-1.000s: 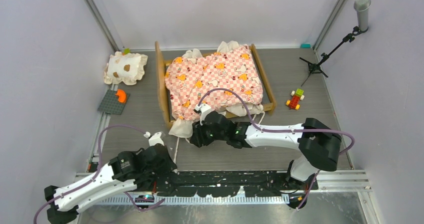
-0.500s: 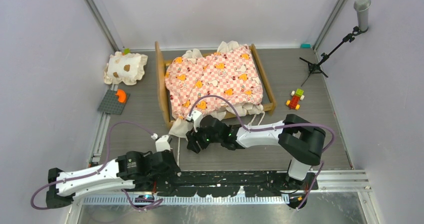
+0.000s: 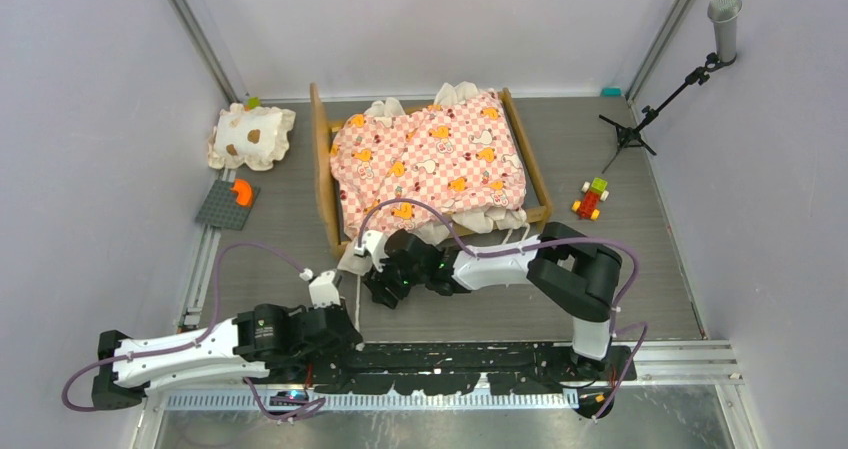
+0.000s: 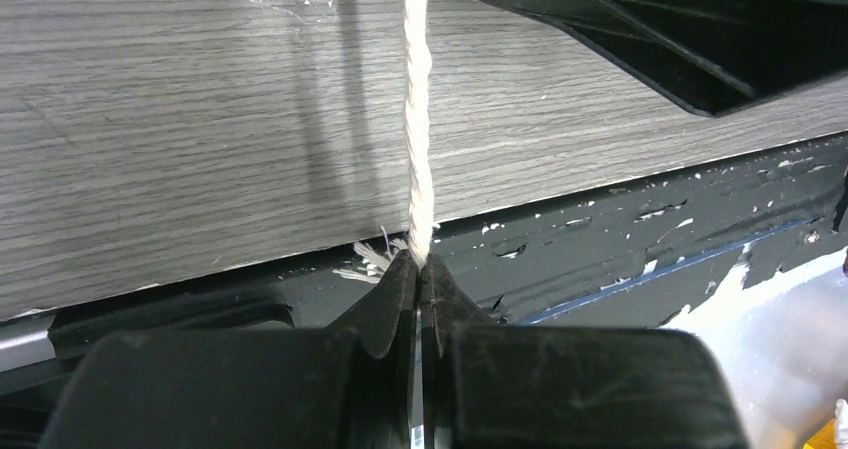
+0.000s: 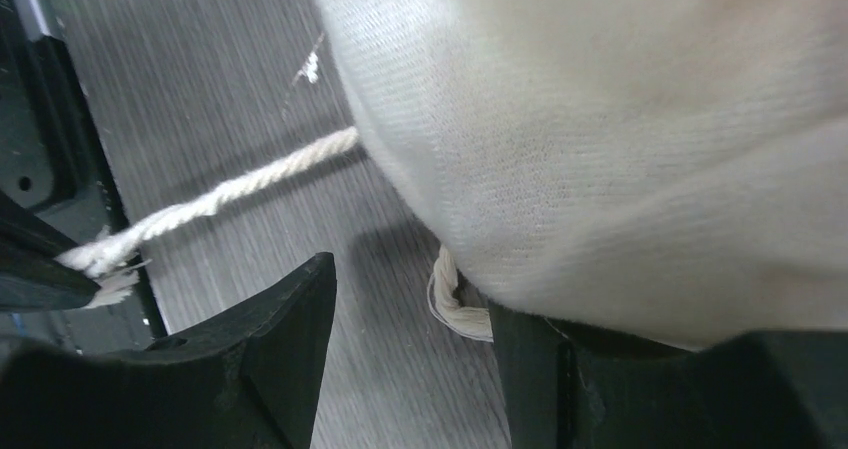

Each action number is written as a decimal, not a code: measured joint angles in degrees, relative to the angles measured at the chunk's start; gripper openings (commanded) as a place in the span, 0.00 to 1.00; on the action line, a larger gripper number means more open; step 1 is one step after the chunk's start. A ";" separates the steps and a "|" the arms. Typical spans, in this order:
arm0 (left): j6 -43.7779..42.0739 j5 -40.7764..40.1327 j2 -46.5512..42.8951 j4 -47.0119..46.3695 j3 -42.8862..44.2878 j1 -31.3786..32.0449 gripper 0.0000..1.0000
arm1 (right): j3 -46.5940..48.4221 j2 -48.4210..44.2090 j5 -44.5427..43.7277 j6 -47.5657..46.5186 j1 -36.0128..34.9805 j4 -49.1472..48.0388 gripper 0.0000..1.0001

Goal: Set up the pet bed
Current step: Cross the ropes on the bed frame.

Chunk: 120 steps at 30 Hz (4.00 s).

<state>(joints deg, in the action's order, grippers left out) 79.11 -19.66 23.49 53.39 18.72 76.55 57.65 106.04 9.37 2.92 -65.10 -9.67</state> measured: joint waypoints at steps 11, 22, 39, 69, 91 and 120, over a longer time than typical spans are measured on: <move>0.22 -0.35 -0.52 -0.02 -0.42 0.09 0.00 | 0.17 1.11 -0.28 -1.14 0.20 1.53 0.38; 0.87 -1.20 -3.41 0.17 -0.96 0.11 0.00 | -4.44 -1.25 -2.29 6.49 -1.05 -1.01 0.03; 0.00 -1.22 -3.26 0.09 -1.14 0.11 0.00 | -9.01 -7.13 -4.17 24.26 -5.68 -0.52 0.01; -0.28 -1.38 -2.62 -0.09 -1.14 0.11 0.00 | -2.89 -12.33 -21.18 46.03 -6.34 28.63 0.53; 5.20 -10.05 6.73 -9.86 4.46 0.20 0.00 | -9.77 -20.11 -24.52 47.06 -6.36 24.24 0.52; 15.72 -18.71 20.81 -24.76 4.76 -0.17 0.48 | -14.08 -25.31 -26.93 50.03 -6.38 24.26 0.52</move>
<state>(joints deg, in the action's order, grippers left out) 94.83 -38.37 44.29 28.62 23.49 76.38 43.57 80.73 -17.56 52.95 -71.48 14.59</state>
